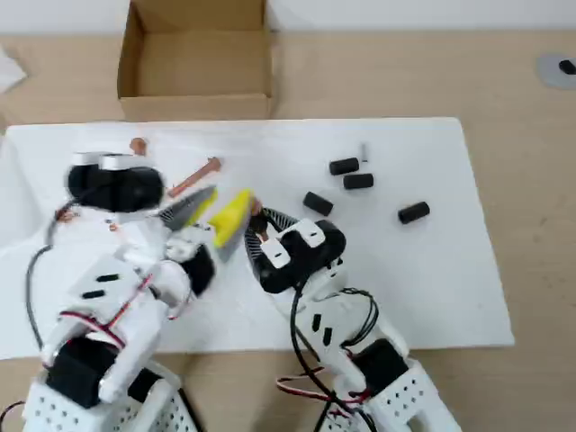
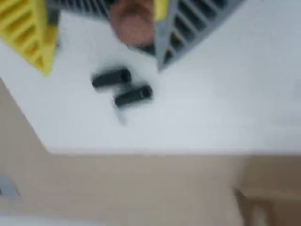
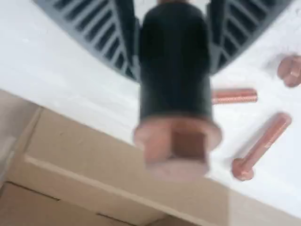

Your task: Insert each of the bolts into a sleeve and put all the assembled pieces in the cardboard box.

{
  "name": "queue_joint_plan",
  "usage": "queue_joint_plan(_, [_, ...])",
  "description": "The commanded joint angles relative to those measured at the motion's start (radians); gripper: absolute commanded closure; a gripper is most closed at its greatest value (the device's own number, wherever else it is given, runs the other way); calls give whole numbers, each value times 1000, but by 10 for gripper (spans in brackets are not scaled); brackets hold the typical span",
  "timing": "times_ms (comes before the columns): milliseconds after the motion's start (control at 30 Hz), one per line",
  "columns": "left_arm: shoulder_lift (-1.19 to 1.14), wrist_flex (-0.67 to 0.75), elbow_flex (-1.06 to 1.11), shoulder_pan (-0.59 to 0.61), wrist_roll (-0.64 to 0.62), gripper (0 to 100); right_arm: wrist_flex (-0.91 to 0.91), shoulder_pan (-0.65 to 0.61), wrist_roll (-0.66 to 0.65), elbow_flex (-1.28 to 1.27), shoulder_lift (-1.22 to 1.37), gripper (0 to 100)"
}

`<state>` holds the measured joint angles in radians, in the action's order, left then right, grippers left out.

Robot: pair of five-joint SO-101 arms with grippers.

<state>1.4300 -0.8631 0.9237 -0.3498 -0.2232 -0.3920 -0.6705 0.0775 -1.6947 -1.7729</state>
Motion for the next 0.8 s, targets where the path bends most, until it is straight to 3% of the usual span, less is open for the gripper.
queue_joint_plan(0, [-30, -6, -68, 157, -5, 891, 8, 39, -11, 47, -10, 989])
queue_joint_plan(167, [-171, -8, -71, 356, 124, 1000, 11, 79, -81, 159, 68, 989])
queue_joint_plan(267, [-255, -8, -72, 433, 138, 998, 74, 143, -84, 236, 229, 989])
queue_joint_plan(533, [-392, 2, -43, 603, 140, 998, 141, 199, -81, 788, 981, 989])
queue_joint_plan(767, [-400, 2, 26, 629, 138, 997, 133, 217, -86, 1412, 1616, 989])
